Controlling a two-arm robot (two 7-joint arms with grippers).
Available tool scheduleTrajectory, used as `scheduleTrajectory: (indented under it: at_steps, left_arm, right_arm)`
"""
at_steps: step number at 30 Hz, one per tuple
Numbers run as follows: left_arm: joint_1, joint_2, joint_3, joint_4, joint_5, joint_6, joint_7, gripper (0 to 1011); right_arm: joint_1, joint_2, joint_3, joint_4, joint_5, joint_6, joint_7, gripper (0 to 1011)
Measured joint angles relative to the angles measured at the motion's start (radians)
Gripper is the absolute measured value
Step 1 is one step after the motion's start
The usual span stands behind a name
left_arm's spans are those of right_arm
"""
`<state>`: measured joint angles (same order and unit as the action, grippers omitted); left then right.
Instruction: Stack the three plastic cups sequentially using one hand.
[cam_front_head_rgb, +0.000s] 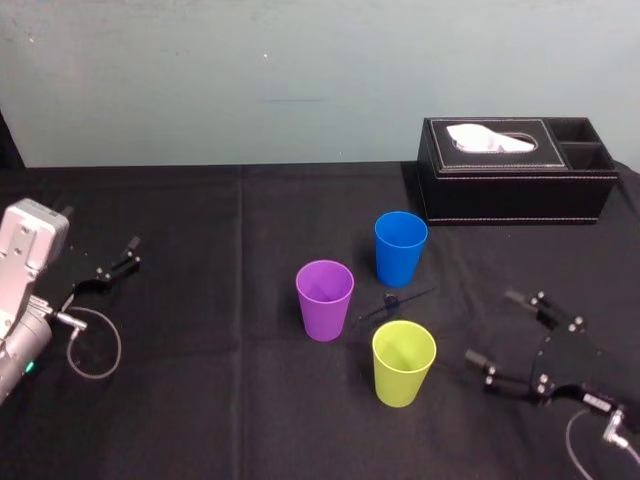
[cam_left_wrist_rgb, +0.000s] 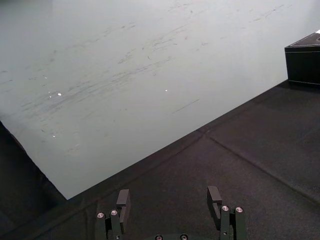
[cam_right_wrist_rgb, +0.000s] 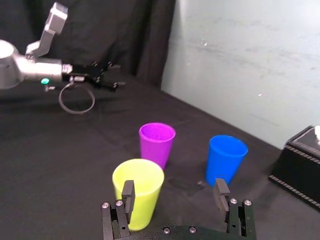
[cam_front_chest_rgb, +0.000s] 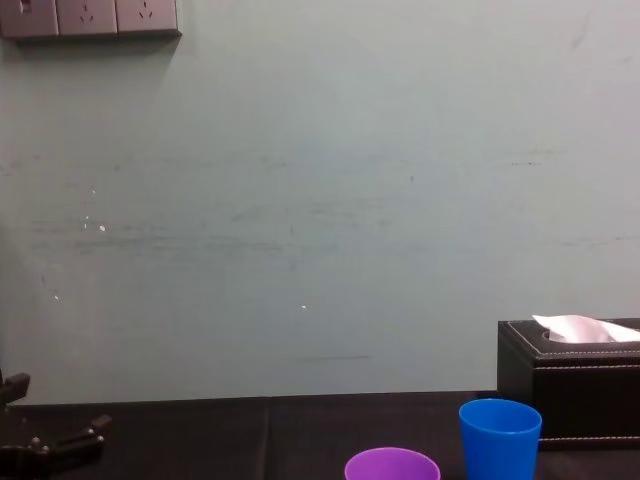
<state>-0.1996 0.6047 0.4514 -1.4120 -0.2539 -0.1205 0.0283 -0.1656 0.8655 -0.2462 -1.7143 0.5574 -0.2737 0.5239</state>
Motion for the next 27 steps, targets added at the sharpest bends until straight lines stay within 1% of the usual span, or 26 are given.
scheduleTrajectory:
  at_steps: [6, 11, 16, 22, 27]
  left_arm:
    - [0.000, 0.000, 0.000, 0.000, 0.000, 0.000, 0.000, 1010]
    - [0.000, 0.000, 0.000, 0.000, 0.000, 0.000, 0.000, 1010]
    - [0.000, 0.000, 0.000, 0.000, 0.000, 0.000, 0.000, 1010]
    - [0.000, 0.000, 0.000, 0.000, 0.000, 0.000, 0.000, 1010]
    - [0.000, 0.000, 0.000, 0.000, 0.000, 0.000, 0.000, 1010]
  right_arm:
    - [0.012, -0.029, -0.028, 0.021, -0.043, 0.018, 0.020, 1000]
    - [0.021, -0.046, -0.042, 0.031, -0.064, 0.030, 0.031, 1000]
    - [0.036, -0.074, -0.062, 0.044, -0.091, 0.049, 0.049, 1000]
    - [0.051, -0.102, -0.073, 0.060, -0.109, 0.069, 0.064, 1000]
    - [0.061, -0.118, -0.074, 0.071, -0.111, 0.083, 0.075, 1000]
